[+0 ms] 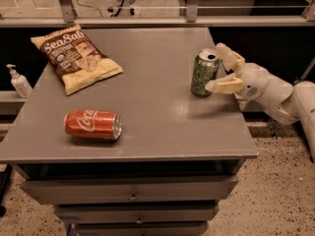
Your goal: Place green can upright
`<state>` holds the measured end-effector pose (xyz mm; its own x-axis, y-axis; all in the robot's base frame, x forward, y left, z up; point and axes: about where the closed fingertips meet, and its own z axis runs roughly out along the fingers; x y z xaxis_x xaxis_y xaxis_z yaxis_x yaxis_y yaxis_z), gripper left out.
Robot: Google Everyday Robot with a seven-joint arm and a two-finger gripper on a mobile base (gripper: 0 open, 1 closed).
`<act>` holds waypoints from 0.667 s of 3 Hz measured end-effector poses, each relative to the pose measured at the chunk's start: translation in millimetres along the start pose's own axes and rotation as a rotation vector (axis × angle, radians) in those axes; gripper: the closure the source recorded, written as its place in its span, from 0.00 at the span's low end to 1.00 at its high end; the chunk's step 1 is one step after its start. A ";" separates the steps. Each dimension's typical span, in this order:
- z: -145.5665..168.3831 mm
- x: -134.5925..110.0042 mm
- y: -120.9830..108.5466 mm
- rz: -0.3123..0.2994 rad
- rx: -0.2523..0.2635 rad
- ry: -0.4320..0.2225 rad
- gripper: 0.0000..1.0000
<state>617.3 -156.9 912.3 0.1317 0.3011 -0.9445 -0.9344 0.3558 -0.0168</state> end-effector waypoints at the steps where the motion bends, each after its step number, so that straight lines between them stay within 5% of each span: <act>1: -12.1 -17.6 -7.1 -0.008 0.004 0.071 0.00; 2: -16.3 -54.0 -16.1 -0.038 -0.016 0.201 0.00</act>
Offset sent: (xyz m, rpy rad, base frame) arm 0.0060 -0.0805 0.1007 -0.3829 0.0368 -0.0148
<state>619.8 -193.3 958.2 0.0998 0.1040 -0.9896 -0.9355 0.3486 -0.0577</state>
